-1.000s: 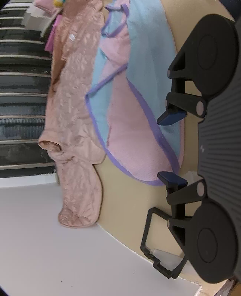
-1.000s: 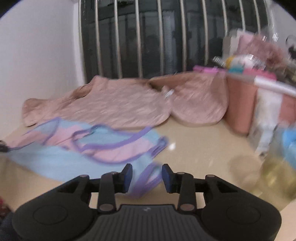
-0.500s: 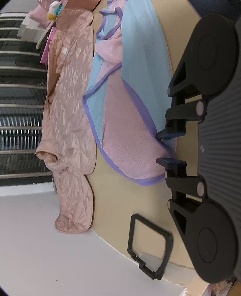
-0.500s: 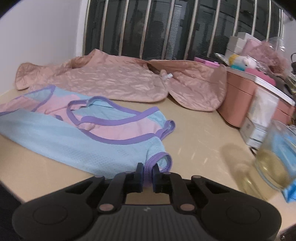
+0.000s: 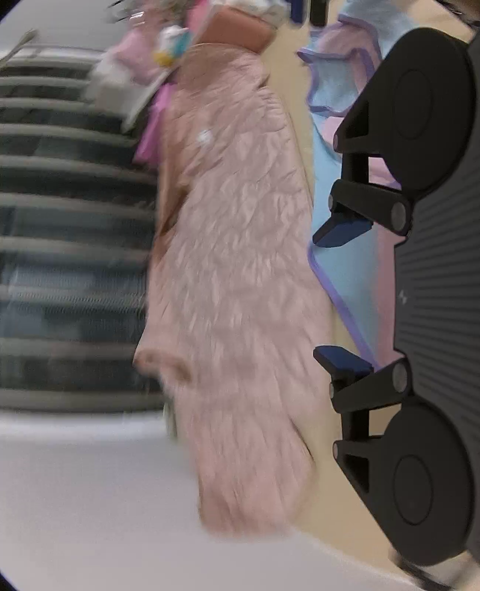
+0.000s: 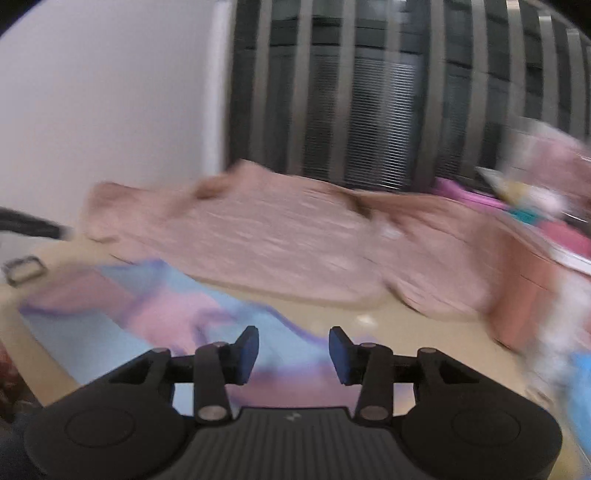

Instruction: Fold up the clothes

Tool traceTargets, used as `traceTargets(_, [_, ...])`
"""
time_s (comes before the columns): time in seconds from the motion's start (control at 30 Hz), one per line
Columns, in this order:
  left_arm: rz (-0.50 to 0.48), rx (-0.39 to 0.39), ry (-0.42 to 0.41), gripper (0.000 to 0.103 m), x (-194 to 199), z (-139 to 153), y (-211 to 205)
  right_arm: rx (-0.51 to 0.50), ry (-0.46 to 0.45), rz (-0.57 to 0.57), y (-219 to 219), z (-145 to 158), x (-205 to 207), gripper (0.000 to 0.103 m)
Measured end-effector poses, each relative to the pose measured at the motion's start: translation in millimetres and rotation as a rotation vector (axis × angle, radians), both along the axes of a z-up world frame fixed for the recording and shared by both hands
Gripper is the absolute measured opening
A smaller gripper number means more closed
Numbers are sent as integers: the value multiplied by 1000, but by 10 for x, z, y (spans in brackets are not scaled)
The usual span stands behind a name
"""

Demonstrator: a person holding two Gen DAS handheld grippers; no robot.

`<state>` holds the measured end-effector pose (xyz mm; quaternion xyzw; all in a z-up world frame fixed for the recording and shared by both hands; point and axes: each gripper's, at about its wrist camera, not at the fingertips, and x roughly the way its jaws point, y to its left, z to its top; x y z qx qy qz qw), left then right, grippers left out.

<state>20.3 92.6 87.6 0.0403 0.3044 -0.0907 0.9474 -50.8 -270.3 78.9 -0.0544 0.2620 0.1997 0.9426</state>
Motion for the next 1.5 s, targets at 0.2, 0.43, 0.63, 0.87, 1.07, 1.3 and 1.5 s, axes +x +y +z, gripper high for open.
traceTargets(0.2, [-102, 137, 49, 60, 820, -446, -514, -35, 149, 101, 509, -273, 993, 38])
traceTargets(0.43, [-150, 47, 153, 10, 963, -563, -482, -60, 257, 139, 532, -557, 1293, 26])
traceTargets(0.63, [-81, 22, 63, 4, 631, -312, -439, -88, 149, 124, 564, -424, 1127, 3])
traceTargets(0.87, [-83, 66, -8, 6, -364, -321, -447, -141, -52, 151, 423, -145, 224, 3])
traceTargets(1.07, [-42, 64, 49, 28, -749, -525, -299, -212, 50, 176, 441, -500, -242, 9])
traceTargets(1.3, [107, -69, 134, 42, -350, -440, 90, -105, -11, -84, -129, -52, -45, 37])
traceTargets(1.5, [182, -119, 197, 27, 28, -568, 136, -54, 207, -207, -378, -276, 941, 28])
